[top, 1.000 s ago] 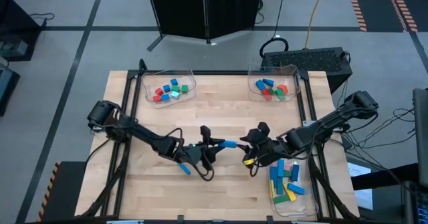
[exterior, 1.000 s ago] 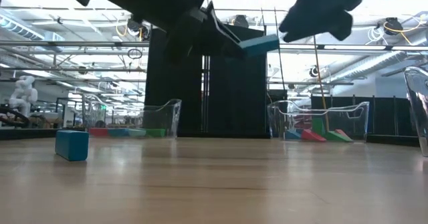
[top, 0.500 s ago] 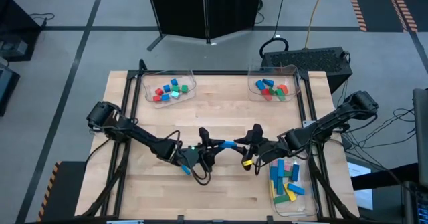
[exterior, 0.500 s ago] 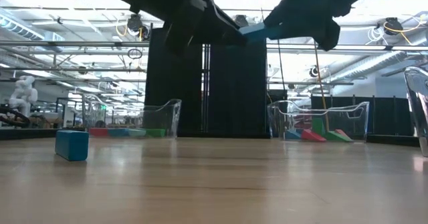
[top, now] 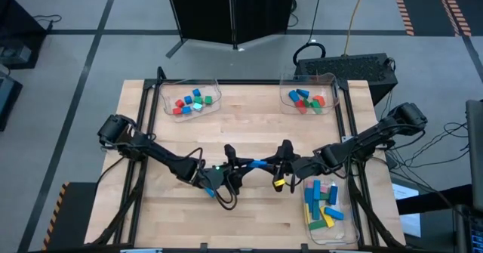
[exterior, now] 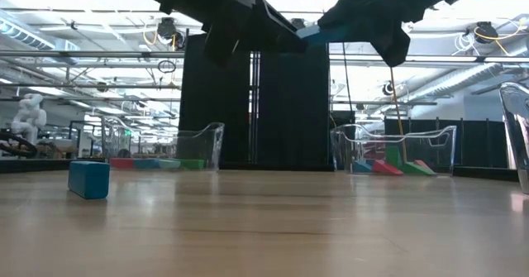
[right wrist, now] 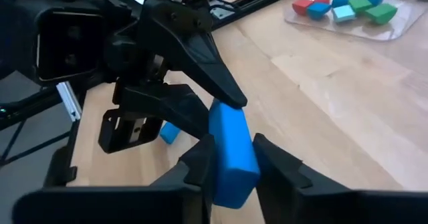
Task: Sort blocks by size
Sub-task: Put the blue rectangular block into the bottom right transparent bin
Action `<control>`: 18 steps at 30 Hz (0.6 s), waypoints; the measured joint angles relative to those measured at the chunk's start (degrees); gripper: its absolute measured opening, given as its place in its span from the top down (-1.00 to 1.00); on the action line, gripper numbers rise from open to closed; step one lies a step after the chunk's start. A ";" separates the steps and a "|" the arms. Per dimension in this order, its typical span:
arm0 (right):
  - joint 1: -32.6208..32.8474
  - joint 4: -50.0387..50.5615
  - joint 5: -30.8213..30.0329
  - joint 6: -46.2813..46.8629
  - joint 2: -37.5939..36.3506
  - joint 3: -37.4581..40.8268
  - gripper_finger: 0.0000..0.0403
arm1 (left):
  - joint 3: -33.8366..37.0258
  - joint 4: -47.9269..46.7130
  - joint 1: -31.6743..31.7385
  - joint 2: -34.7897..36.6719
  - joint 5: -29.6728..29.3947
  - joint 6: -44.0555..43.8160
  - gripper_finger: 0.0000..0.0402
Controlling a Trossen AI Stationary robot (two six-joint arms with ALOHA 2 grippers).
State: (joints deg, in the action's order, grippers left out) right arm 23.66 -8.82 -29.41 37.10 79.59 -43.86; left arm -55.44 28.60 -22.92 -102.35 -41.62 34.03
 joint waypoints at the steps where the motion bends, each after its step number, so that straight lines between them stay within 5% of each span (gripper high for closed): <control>1: -0.08 0.00 0.49 0.17 -0.02 0.00 0.64 | 0.00 -0.09 -0.01 0.00 -0.03 0.02 0.55; 18: -0.02 5.41 2.78 -2.10 -2.46 -0.11 0.74 | -0.17 -0.33 0.12 0.00 1.15 -1.88 0.48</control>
State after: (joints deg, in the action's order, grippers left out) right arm 23.64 -3.41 -26.64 35.00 77.13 -43.97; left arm -55.61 28.28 -22.79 -102.35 -40.47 32.15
